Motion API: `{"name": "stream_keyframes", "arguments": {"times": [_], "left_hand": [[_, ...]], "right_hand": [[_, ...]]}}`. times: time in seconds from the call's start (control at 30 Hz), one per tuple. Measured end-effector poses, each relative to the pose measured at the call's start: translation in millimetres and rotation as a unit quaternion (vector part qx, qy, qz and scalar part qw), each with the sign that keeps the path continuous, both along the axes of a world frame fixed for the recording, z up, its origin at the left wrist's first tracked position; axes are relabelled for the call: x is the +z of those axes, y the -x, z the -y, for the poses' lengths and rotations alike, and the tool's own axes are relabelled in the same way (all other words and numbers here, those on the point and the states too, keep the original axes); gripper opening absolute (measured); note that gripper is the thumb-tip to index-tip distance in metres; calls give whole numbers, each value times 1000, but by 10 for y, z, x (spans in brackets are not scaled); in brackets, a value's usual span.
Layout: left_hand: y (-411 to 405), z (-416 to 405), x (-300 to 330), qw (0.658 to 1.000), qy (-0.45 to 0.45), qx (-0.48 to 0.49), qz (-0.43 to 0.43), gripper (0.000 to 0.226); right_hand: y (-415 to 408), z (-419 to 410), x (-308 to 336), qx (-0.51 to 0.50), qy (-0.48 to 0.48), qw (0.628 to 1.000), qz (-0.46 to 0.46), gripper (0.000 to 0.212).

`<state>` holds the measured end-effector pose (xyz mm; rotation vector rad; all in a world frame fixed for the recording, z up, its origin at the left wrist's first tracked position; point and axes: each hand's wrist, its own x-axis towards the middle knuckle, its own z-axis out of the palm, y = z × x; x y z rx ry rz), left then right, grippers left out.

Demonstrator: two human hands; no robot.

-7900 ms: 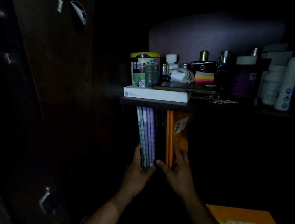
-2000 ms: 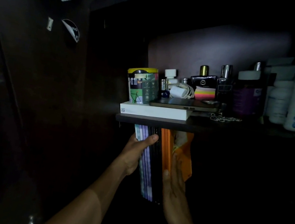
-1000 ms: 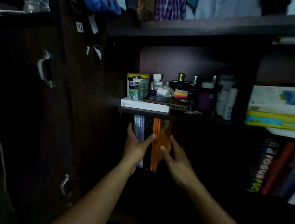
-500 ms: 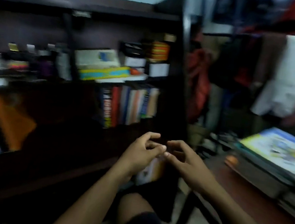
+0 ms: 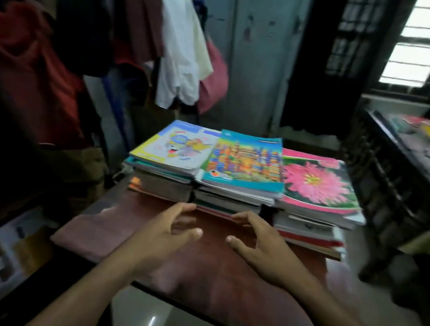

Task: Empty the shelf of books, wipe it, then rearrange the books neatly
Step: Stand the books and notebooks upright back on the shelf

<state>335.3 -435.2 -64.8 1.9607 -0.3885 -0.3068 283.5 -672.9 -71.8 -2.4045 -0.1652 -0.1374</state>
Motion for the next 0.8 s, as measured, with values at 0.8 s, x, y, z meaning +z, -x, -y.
{"name": "stream_keyframes", "arguments": {"times": [0.8], "left_hand": [[66,1083,152,986,-69,-150,-7,62]], "right_hand": [[-246,1291,-255,-363,-660,657,28,41]]}}
